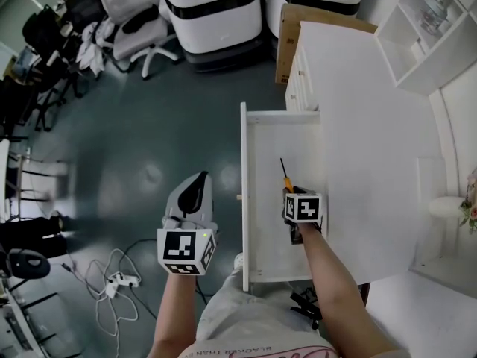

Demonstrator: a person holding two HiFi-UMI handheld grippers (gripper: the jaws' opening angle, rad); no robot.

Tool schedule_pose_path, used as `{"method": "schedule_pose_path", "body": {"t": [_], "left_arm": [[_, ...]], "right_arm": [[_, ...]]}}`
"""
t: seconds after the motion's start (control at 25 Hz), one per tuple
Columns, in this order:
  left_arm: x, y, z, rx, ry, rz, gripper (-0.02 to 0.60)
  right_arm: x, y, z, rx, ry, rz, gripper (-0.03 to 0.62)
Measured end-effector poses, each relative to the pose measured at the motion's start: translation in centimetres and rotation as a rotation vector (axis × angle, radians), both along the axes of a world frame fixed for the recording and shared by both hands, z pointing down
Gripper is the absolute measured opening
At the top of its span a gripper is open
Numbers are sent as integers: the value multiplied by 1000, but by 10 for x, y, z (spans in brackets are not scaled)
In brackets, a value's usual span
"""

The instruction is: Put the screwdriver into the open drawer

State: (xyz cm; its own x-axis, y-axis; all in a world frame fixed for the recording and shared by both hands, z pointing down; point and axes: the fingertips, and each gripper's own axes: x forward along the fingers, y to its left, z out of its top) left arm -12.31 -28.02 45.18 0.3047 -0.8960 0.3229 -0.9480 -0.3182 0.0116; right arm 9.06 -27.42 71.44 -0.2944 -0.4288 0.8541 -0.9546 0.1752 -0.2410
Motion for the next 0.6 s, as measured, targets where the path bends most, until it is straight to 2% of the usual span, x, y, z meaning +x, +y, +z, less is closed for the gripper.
{"method": "schedule_pose_path", "body": {"t": [0.6], "left_arm": [[-8,13,2,-20,-29,19,12]], "right_arm": [[7,1,20,-33,64,24,117]]}}
